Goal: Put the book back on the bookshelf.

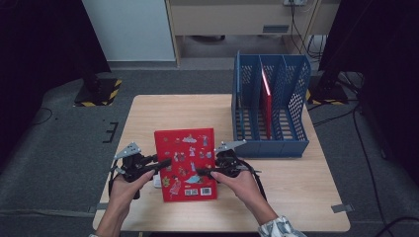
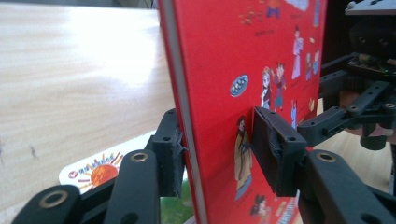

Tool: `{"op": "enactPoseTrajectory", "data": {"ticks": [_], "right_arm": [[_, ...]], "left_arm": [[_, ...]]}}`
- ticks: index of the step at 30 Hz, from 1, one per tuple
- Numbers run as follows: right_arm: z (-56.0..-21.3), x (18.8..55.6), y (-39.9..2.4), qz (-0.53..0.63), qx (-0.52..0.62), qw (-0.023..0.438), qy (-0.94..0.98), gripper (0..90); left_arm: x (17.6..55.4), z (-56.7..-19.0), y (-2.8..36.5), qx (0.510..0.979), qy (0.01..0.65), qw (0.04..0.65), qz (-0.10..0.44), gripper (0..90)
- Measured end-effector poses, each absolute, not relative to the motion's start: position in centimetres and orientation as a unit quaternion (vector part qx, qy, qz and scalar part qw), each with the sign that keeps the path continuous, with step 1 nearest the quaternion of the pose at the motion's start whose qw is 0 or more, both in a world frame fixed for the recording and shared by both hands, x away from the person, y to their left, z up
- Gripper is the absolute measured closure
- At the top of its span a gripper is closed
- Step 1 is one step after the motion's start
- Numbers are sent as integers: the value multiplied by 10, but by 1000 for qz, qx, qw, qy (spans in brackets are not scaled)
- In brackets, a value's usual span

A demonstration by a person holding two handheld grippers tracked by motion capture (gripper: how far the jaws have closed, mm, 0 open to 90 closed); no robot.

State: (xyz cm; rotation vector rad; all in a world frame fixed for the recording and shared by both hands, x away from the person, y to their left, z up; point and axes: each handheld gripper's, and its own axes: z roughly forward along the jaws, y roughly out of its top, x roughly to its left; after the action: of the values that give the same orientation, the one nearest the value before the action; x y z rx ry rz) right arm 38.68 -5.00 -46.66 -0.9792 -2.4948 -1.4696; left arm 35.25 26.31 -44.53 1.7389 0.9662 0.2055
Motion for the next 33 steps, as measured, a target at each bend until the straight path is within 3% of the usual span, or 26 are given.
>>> {"op": "enactPoseTrajectory", "data": {"ticks": [17, 33], "right_arm": [[-432, 385, -55, -497, -298, 24, -814, 577], [-436, 407, -34, -526, -309, -68, -790, 586]], "left_arm": [[348, -409, 257, 733, 377, 552, 127, 545], [396, -422, 259, 713, 362, 573, 179, 419]]}}
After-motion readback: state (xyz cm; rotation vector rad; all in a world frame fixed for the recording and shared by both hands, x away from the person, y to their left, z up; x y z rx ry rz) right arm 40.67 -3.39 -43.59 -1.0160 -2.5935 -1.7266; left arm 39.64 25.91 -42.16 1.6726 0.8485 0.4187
